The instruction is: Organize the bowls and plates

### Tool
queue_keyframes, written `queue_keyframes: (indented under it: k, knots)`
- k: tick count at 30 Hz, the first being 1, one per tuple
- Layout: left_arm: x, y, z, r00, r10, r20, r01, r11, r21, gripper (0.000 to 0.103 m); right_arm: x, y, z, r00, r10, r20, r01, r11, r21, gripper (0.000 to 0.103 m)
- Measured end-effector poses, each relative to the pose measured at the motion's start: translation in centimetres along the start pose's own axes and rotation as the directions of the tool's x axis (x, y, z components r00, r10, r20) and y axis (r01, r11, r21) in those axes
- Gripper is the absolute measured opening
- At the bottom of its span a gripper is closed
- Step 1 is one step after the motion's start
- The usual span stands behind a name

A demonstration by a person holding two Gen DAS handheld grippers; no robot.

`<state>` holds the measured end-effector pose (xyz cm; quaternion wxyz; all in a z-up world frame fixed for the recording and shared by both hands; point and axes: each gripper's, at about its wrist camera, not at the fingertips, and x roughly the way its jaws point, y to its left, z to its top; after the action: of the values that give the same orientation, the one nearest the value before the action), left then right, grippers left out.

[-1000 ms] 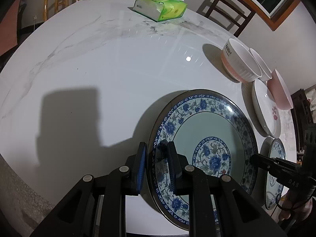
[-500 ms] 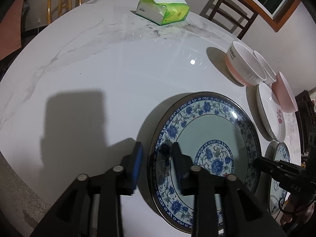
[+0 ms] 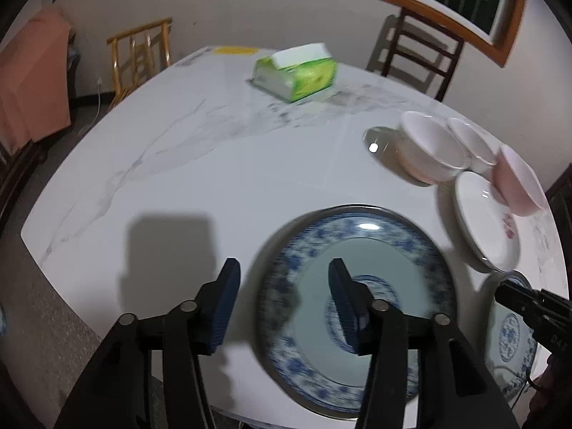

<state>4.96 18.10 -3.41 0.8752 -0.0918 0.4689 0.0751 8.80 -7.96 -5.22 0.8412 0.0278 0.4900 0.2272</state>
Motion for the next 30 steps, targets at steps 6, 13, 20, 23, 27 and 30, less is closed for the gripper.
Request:
queue_keyframes:
  k: [6, 13, 20, 23, 27, 30]
  knots:
    - [-2.2, -4.8, -1.1, 0.999, -0.038, 0.038, 0.036, 0.997, 0.063, 0.061, -3.3, -1.3, -1.0, 0.994, -0.071, 0.078, 0.074, 0.997, -0.031, 0.017]
    - [-3.6, -10.4, -3.0, 0.991, -0.117, 0.070, 0.103, 0.979, 0.177, 0.069, -6.1, -3.5, -2.6, 0.982, -0.149, 0.113, 0.154, 0.988, -0.034, 0.017]
    - [-2.8, -15.1, -5.1, 0.982, -0.191, -0.004, 0.186, 0.948, 0.258, 0.069, -8.2, -6.5, -5.4, 0.971, -0.211, 0.110, 0.210, 0.977, 0.018, 0.017]
    - [-2.6, -16.3, -5.7, 0.977, -0.214, -0.016, 0.210, 0.938, 0.275, 0.069, -9.2, -8.0, -6.3, 0.967, -0.229, 0.113, 0.225, 0.973, 0.048, 0.017]
    - [-2.4, -17.2, -6.3, 0.962, -0.270, -0.050, 0.273, 0.922, 0.276, 0.069, -10.0, -9.6, -7.2, 0.963, -0.245, 0.109, 0.238, 0.969, 0.071, 0.017]
    - [-2.1, -17.5, -6.5, 0.948, -0.308, -0.080, 0.318, 0.911, 0.263, 0.069, -10.3, -10.9, -7.8, 0.971, -0.216, 0.101, 0.207, 0.974, 0.095, 0.018]
